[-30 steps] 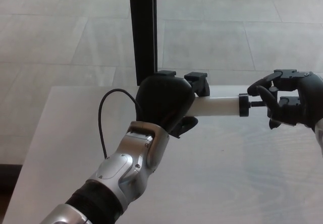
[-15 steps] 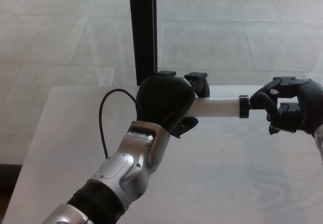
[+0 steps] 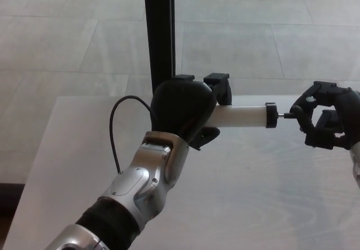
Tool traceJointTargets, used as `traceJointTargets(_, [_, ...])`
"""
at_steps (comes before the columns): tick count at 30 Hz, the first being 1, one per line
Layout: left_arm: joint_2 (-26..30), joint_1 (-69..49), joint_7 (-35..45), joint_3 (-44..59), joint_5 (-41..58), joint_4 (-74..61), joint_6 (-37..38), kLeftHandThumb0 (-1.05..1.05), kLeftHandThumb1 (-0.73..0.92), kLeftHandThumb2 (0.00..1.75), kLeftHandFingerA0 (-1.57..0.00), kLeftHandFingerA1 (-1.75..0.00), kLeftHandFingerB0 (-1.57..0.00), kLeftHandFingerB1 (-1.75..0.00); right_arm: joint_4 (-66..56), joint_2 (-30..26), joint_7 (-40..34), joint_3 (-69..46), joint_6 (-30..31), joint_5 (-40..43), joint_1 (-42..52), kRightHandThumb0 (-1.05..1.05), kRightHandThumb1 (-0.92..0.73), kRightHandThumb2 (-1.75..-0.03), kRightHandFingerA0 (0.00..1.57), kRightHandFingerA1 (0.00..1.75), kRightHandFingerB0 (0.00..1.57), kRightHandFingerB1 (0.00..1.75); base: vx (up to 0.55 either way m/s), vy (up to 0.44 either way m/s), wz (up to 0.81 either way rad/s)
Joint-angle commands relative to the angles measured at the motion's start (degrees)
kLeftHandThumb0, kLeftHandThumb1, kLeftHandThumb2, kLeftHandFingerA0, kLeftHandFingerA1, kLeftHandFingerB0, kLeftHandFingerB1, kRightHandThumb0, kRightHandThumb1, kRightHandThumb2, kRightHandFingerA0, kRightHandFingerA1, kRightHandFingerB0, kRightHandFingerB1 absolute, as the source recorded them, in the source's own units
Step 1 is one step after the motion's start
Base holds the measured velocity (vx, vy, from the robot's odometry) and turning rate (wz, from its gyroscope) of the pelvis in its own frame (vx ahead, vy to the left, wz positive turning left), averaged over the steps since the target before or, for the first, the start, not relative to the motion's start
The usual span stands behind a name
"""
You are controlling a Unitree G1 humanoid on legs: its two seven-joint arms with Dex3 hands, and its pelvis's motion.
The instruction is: The robot uses its left hand to lift the air pump kept on the middle of the desk and use the right hand to pull out the handle
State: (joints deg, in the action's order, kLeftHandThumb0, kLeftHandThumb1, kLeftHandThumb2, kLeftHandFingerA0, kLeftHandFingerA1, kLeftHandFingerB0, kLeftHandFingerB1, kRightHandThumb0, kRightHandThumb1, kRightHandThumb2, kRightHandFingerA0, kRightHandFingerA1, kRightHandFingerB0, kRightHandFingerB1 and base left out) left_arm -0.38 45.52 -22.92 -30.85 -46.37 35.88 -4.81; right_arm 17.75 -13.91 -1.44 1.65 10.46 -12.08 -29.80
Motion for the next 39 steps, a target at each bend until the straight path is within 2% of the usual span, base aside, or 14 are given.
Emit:
traceJointTargets(1, [0.88, 0.04, -1.75, 0.22, -0.63, 0.08, 0.27, -0.19, 0.49, 0.98, -0.86, -1.57, -0.87, -1.22, 0.48, -1.31, -4.75, -0.61, -1.94, -3.18, 0.15, -0.16, -0.57, -1.10, 0.85, 1.75, 0.76, 1.61, 0.00, 0.000, 0.00])
traceJointTargets(3, [0.88, 0.01, -1.82, 0.25, -0.56, 0.20, 0.26, -0.19, 0.49, 0.98, -0.86, -1.57, -0.87, -1.22, 0.47, -1.33, -4.99, -0.69, -1.97, -3.32, 0.13, -0.16, -0.57, -1.10, 0.85, 1.75, 0.76, 1.61, 0.00, 0.000, 0.00])
traceJointTargets(5, [0.82, -0.37, -1.72, 1.00, 0.41, -0.02, 0.59, -0.17, 0.50, 0.98, -0.81, -1.62, -0.79, -1.31, 0.15, -1.55, -5.56, -0.86, -1.95, -3.79, 0.19, -0.14, -0.57, -1.07, 0.84, 1.75, 0.75, 1.60, 0.00, 0.000, 0.00])
traceJointTargets(6, [0.92, -0.43, -2.10, 1.08, 0.37, 0.01, 0.85, -0.14, 0.52, 0.96, -0.83, -1.73, -0.67, -1.42, 0.23, -1.58, -5.87, -1.00, -2.11, -3.90, 0.21, -0.13, -0.58, -1.06, 0.84, 1.75, 0.76, 1.59, 0.00, 0.000, 0.00])
traceJointTargets(8, [1.22, -0.49, -2.56, 1.37, 0.54, 0.11, 1.49, -0.12, 0.54, 0.94, -0.90, -1.75, -0.66, -1.48, 0.70, -1.72, -6.50, -1.42, -2.74, -3.94, 0.32, -0.12, -0.57, -1.06, 0.83, 1.75, 0.75, 1.60, 0.00, 0.000, 0.00])
traceJointTargets(12, [1.45, -0.84, -3.38, 2.13, 1.20, 0.47, 2.61, -0.12, 0.54, 0.98, -0.92, -1.75, -0.68, -1.49, 1.04, -1.94, -6.42, -2.60, -3.38, -3.23, 0.81, -0.12, -0.54, -1.11, 0.83, 1.75, 0.75, 1.59, 0.00, 0.000, 0.00])
traceJointTargets(16, [2.73, -2.25, -4.15, 1.96, 0.78, 0.34, 3.79, -0.15, 0.54, 0.93, -0.92, -1.69, -0.72, -1.36, 1.71, -2.62, -6.07, -3.71, -4.05, -2.93, 0.95, -0.12, -0.53, -1.12, 0.84, 1.75, 0.76, 1.59, 0.00, 0.000, 0.00])
traceJointTargets(17, [3.26, -2.96, -2.86, 2.03, 0.99, -0.20, 3.49, -0.15, 0.53, 0.94, -0.84, -1.70, -0.79, -1.41, 1.77, -2.90, -5.92, -4.19, -4.01, -2.68, 0.99, -0.12, -0.53, -1.12, 0.83, 1.75, 0.75, 1.57, 0.00, 0.000, 0.00])
traceJointTargets(18, [3.64, -3.35, -3.45, 1.97, 0.68, -0.32, 3.66, -0.14, 0.50, 0.98, -0.87, -1.69, -0.80, -1.45, 1.93, -3.11, -6.02, -4.38, -4.57, -2.72, 1.03, -0.10, -0.57, -1.14, 0.97, 1.74, 0.76, 1.52, 0.00, 0.000, 0.00])
traceJointTargets(19, [3.86, -3.50, -4.39, 1.92, 0.45, 0.10, 4.03, -0.13, 0.47, 1.02, -0.88, -1.72, -0.80, -1.50, 1.91, -3.17, -6.01, -4.60, -4.42, -2.66, 1.04, -0.11, -0.54, -1.11, 0.84, 1.73, 0.77, 1.55, 0.00, 0.000, 0.00])
traceJointTargets(22, [4.63, -3.91, -4.12, 1.90, 0.35, 0.10, 4.00, -0.16, 0.49, 1.08, -0.87, -1.72, -0.79, -1.49, 2.68, -3.47, -6.32, -5.24, -4.85, -2.69, 0.99, -0.08, -0.55, -1.12, 0.89, 1.71, 0.75, 1.52, 0.00, 0.000, 0.00])
traceJointTargets(27, [5.73, -4.49, -3.39, 3.37, 2.08, 0.66, 6.30, -0.16, 0.53, 1.08, -0.81, -1.72, -0.76, -1.52, 4.29, -4.33, -6.02, -6.38, -6.81, -2.29, 1.44, -0.11, -0.56, -1.02, 0.83, 1.75, 0.76, 1.56, 0.00, 0.000, 0.00])
traceJointTargets(36, [7.78, -5.77, -2.63, 3.69, 1.39, -0.58, 5.76, -0.17, 0.54, 1.04, -0.82, -1.73, -0.77, -1.49, 5.21, -4.84, -5.84, -8.95, -6.63, -0.91, 1.44, -0.10, -0.53, -1.13, 0.90, 1.69, 0.79, 1.49, 0.00, 0.000, 0.00])
traceJointTargets(39, [7.72, -6.29, -2.54, 3.87, 1.38, -0.71, 5.08, -0.17, 0.53, 1.06, -0.82, -1.74, -0.77, -1.51, 5.24, -5.24, -5.96, -9.11, -4.99, -1.37, 1.24, -0.13, -0.55, -1.01, 0.84, 1.72, 0.78, 1.52, 0.00, 0.000, 0.00])
